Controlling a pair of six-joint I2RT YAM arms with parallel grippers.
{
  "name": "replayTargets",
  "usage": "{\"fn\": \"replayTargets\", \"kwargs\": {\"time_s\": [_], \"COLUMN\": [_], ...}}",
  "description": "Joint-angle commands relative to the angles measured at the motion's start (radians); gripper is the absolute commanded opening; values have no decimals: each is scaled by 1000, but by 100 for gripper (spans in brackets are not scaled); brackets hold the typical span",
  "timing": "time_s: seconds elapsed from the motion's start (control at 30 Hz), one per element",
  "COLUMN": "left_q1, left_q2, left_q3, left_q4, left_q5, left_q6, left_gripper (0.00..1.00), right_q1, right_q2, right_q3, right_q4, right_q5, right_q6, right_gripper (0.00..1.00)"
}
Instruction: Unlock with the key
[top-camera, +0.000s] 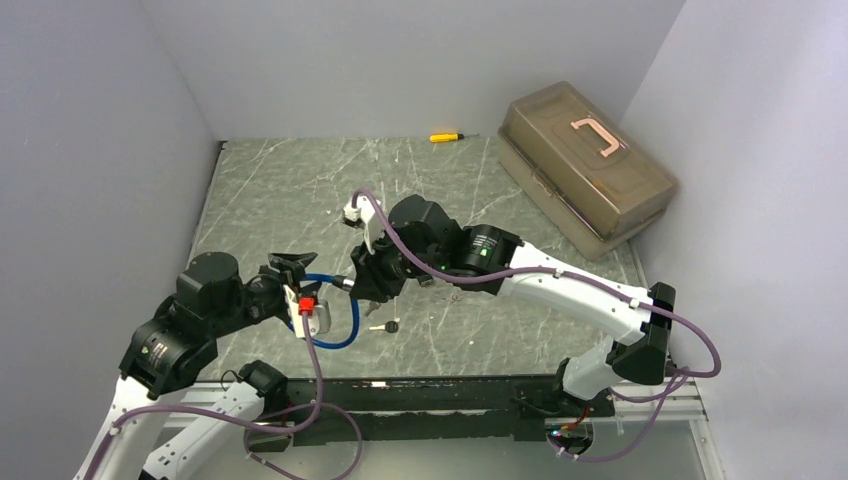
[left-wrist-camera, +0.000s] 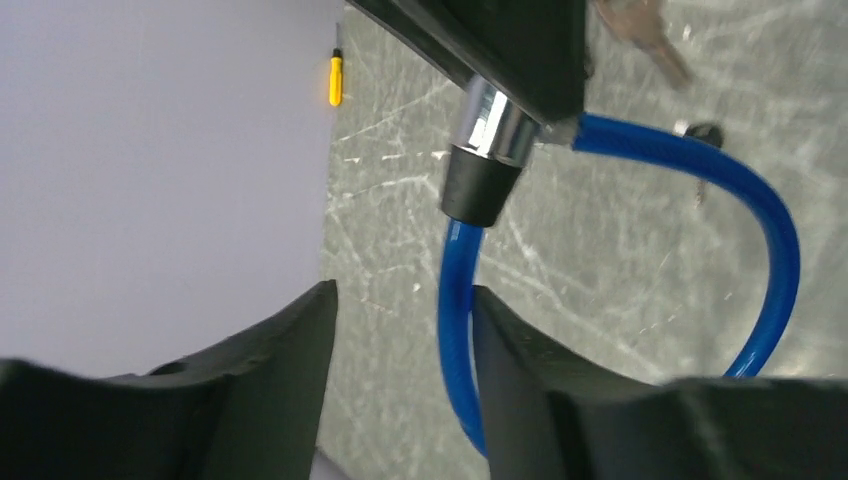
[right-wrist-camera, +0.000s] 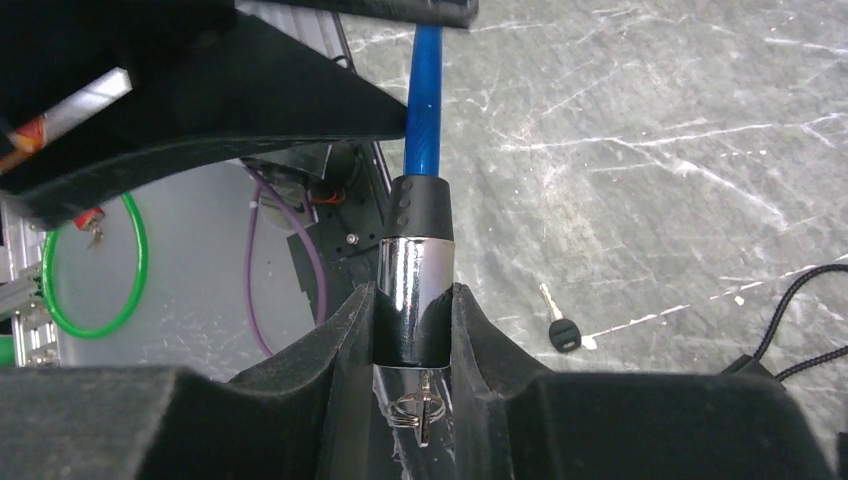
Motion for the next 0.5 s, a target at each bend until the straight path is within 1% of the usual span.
{"fn": "replayTargets", "kwargs": {"time_s": [0.0, 0.07, 0.17, 0.33, 0.47], "left_q1": [-5, -5, -3, 11, 31], "left_q2": [33, 51, 56, 60, 91], "left_q3": [106, 126, 110, 64, 79], "left_q4": [37, 0, -47, -93, -111], "left_q5": [87, 126, 206, 335, 363], "left_q6": [-167, -232, -321, -379, -392], "left_gripper": [60, 63, 67, 70, 72], "right_q1": [6, 9, 14, 47, 76], "right_q2": [-22, -40, -68, -93, -114], "right_q3": [55, 48, 37, 53, 55], "right_q4": [7, 0, -8, -65, -98], "right_q5": [-16, -18, -16, 9, 36], "right_q6": [-51, -71, -94, -148, -182], "right_gripper": [0, 0, 0, 0, 0]}}
